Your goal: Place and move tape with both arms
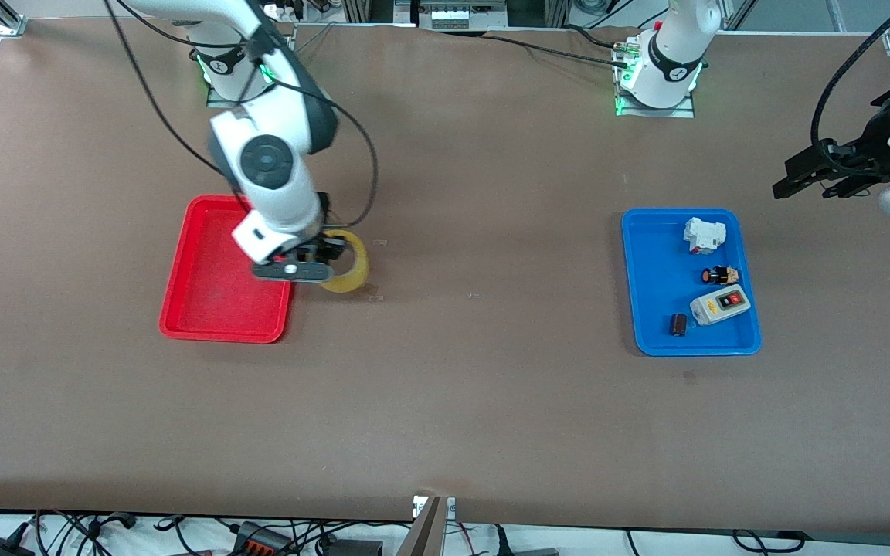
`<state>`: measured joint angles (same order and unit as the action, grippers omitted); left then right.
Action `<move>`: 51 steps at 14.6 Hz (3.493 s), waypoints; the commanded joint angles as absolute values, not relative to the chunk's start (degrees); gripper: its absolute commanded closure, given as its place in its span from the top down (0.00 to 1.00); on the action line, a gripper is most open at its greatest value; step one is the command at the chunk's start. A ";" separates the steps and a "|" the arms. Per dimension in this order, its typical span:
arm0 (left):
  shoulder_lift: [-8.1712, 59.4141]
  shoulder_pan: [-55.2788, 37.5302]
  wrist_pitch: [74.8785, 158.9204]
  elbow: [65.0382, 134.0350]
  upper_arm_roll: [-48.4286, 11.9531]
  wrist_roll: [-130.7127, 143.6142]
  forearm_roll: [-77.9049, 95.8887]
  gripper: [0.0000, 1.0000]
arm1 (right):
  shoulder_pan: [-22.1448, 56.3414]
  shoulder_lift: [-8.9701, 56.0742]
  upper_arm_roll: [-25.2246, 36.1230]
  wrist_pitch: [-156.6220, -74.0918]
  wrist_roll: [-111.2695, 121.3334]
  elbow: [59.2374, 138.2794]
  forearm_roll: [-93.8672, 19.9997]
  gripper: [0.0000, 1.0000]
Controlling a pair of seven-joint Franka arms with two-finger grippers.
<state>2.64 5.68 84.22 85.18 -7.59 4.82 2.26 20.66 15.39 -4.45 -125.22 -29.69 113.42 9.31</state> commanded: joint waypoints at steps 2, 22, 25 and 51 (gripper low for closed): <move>2.29 5.98 82.97 82.28 -7.82 3.43 2.29 1.00 | 11.62 6.51 -5.36 -126.38 -17.78 125.83 9.32 0.00; 2.11 6.06 80.59 82.00 -7.56 3.43 1.58 1.00 | -1.41 16.79 -5.10 -145.72 -2.81 130.08 8.61 0.84; 2.11 6.06 80.95 81.91 -7.30 3.08 -0.07 1.00 | -1.41 15.82 -5.19 -145.11 -2.81 129.11 8.53 0.98; 2.99 7.38 83.41 82.71 -7.12 -4.48 -3.08 1.00 | 0.53 -0.97 -5.54 -85.43 -12.83 87.89 0.44 0.99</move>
<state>3.15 6.75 82.92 82.64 -6.90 -3.03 -2.80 0.34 0.54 -5.29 -85.26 -11.61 85.46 0.77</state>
